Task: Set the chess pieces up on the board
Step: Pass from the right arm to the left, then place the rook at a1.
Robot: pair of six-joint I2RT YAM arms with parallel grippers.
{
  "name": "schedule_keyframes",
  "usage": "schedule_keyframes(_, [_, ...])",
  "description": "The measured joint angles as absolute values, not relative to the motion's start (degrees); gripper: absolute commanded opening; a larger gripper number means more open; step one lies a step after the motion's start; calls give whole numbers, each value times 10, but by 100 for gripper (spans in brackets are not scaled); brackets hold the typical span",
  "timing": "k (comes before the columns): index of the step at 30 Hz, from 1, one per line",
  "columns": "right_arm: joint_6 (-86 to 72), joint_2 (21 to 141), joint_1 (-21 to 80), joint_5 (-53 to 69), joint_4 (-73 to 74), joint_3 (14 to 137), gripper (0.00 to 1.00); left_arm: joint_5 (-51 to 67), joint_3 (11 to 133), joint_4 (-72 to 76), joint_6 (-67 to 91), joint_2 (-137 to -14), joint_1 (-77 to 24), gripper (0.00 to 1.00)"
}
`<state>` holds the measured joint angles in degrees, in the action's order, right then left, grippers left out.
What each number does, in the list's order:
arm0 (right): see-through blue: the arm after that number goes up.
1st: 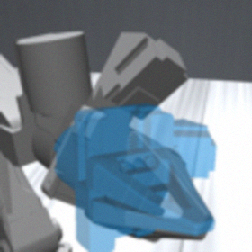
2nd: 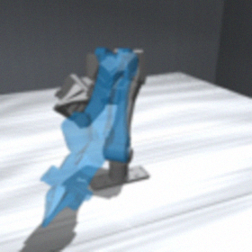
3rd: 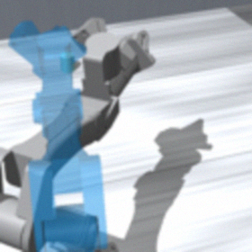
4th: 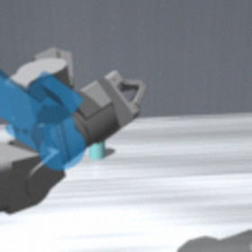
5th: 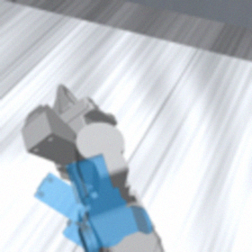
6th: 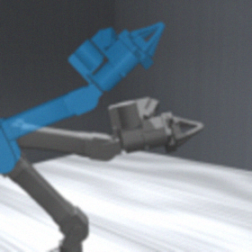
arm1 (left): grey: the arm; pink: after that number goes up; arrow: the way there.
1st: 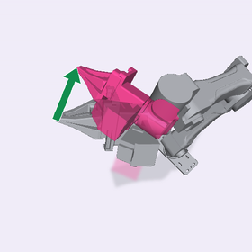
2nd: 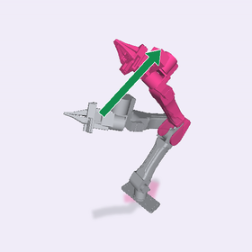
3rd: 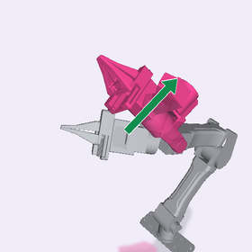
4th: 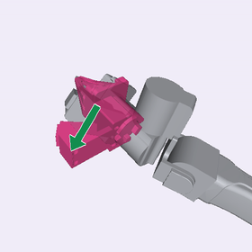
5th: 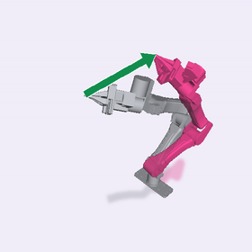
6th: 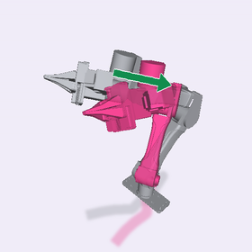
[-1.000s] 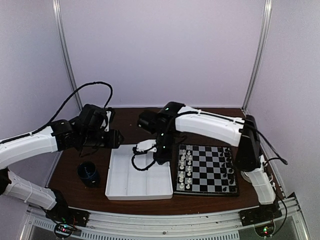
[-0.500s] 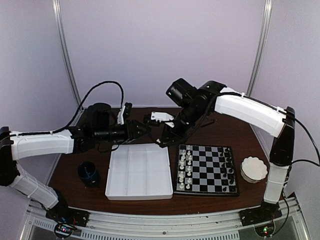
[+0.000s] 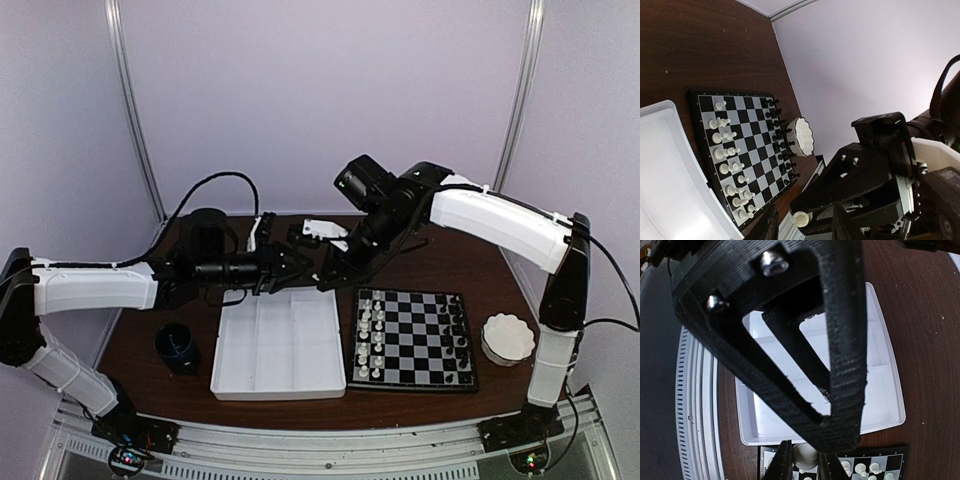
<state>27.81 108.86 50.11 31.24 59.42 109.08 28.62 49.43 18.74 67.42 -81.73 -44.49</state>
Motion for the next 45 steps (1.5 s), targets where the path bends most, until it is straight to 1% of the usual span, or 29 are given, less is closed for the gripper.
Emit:
schedule_keyframes(2, [276, 1089, 501, 312, 592, 1091, 8, 288, 495, 184, 678, -818, -448, 37])
schedule_keyframes(15, [262, 1091, 500, 310, 588, 1101, 8, 303, 497, 188, 698, -838, -453, 26])
schedule_keyframes(18, [260, 1091, 500, 310, 589, 1101, 8, 305, 499, 193, 700, -842, -454, 21])
schedule_keyframes(21, [257, 1091, 500, 310, 589, 1101, 8, 306, 501, 198, 701, -845, -454, 13])
schedule_keyframes(23, [255, 1092, 499, 310, 589, 1101, 9, 308, 503, 201, 701, -847, -454, 9])
schedule_keyframes(24, [255, 1092, 499, 310, 589, 1101, 12, 308, 504, 201, 699, -848, -454, 8])
schedule_keyframes(27, [255, 1092, 497, 306, 591, 1101, 26, 308, 515, 190, 681, -854, -454, 6])
schedule_keyframes(29, [256, 1090, 489, 301, 588, 1097, 38, 303, 535, 163, 653, -861, -454, 6])
schedule_keyframes(31, [255, 1078, 482, 302, 583, 1078, 46, 292, 573, 119, 611, -873, -455, 6])
schedule_keyframes(34, [256, 1031, 446, 305, 580, 1020, 51, 265, 652, 55, 532, -905, -456, 6])
schedule_keyframes(37, [256, 961, 377, 310, 580, 958, 54, 235, 730, 4, 453, -947, -456, 5])
schedule_keyframes(41, [256, 872, 290, 311, 566, 868, 61, 199, 813, -45, 357, -1019, -458, 5])
schedule_keyframes(45, [269, 776, 253, 286, 537, 733, 67, 166, 896, -86, 270, -1112, -468, 5])
